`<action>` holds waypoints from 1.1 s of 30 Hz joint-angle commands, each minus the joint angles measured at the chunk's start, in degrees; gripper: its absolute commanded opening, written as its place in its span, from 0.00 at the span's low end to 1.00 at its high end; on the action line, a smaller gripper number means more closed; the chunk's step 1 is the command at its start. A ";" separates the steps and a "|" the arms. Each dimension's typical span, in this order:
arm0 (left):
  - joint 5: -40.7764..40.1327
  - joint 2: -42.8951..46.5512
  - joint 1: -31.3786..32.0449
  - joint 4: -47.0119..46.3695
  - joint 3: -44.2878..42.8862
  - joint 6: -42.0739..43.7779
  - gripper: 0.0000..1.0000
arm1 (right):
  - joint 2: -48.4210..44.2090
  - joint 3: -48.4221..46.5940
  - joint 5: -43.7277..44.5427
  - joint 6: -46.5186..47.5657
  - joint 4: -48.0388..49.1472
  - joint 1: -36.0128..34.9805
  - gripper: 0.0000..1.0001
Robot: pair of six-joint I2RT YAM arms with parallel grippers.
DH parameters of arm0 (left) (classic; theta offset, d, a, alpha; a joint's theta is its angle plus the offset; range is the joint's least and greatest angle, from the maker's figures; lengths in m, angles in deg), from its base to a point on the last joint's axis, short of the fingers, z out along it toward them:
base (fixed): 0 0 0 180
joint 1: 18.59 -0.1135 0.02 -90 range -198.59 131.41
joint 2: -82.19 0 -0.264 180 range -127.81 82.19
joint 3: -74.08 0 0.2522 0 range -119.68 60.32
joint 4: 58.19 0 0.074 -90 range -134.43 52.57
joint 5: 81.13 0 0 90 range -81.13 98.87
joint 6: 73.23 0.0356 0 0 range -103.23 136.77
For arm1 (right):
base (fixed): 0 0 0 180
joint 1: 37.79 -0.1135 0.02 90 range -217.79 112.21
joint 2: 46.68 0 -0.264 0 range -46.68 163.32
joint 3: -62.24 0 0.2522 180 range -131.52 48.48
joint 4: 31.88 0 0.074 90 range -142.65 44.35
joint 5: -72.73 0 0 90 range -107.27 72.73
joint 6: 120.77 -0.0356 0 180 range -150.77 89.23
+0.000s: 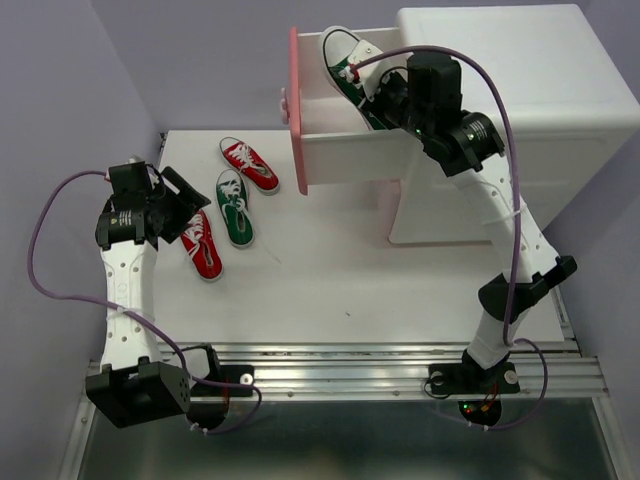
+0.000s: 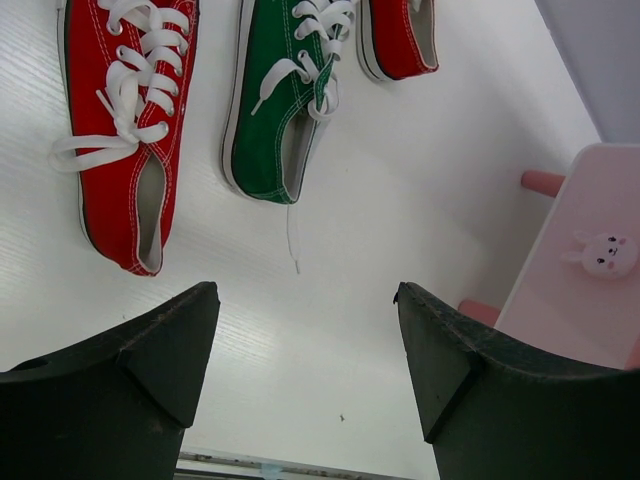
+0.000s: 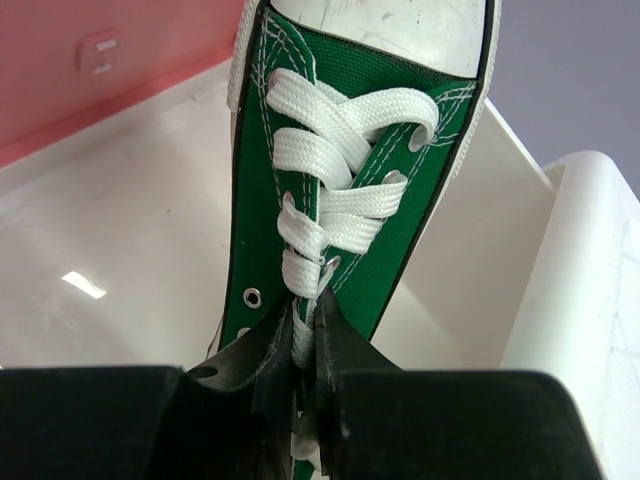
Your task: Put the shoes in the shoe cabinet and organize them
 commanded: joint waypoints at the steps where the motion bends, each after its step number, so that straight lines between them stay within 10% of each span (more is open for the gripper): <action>1: 0.57 1.78 -0.09 -0.60 0.60 1.45 0.82 | -4.68 -1.16 -0.10 2.54 -2.39 -0.28 0.12; 18: 12.87 -9.11 7.64 -13.08 -21.10 -5.66 0.84 | -3.19 -0.62 1.39 8.59 -3.18 -0.28 0.23; 22: 11.91 -9.47 9.75 -12.90 -21.11 -5.84 0.84 | -0.38 -2.47 2.62 12.11 -2.39 -0.28 0.01; 33: 17.52 -9.99 10.63 -20.09 -19.87 -9.62 0.85 | -4.76 1.48 -14.60 16.24 -2.83 -0.28 0.00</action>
